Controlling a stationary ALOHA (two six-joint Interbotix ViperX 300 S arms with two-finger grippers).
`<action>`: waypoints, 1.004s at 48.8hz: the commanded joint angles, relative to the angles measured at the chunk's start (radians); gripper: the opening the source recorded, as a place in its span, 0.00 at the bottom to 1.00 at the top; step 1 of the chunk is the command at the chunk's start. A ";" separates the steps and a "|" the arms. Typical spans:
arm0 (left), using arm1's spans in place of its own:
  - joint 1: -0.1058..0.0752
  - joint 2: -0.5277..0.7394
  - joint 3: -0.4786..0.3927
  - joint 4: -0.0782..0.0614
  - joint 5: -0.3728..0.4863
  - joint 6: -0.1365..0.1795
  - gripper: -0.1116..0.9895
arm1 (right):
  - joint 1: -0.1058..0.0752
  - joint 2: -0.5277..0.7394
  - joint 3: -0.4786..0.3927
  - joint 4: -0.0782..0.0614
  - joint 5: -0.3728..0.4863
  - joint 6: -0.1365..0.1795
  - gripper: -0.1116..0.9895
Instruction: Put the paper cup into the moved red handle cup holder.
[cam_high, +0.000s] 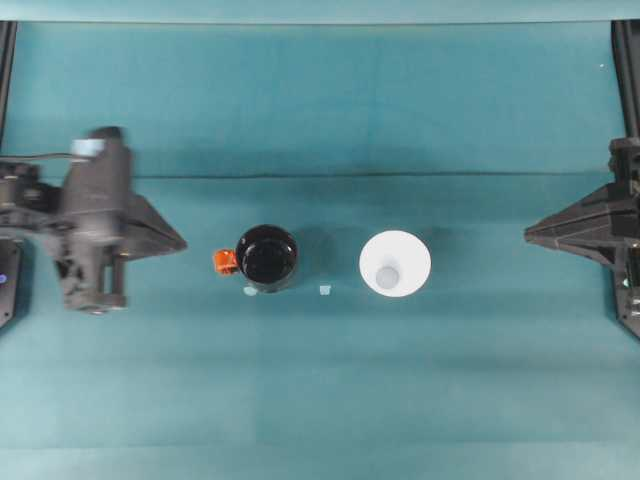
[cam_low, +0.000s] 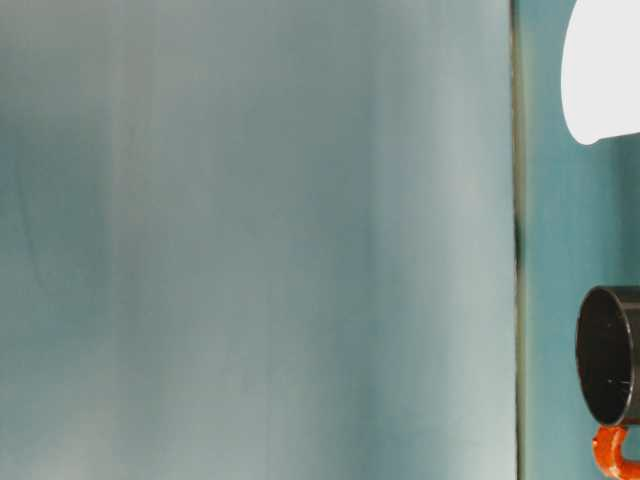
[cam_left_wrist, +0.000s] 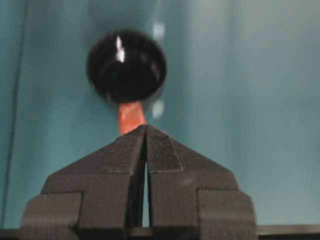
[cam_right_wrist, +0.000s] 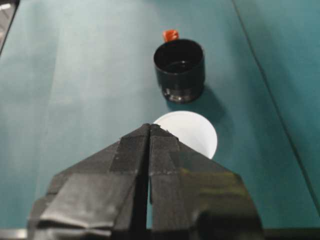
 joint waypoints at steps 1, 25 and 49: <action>0.009 0.060 -0.060 0.002 0.067 -0.018 0.12 | -0.006 0.005 -0.025 0.003 -0.003 0.009 0.01; 0.006 0.156 -0.141 0.011 0.173 -0.020 0.12 | -0.015 0.005 -0.025 0.003 0.020 0.009 0.01; 0.006 0.183 -0.121 0.009 0.164 -0.003 0.64 | -0.015 0.005 -0.023 0.002 0.025 0.037 0.01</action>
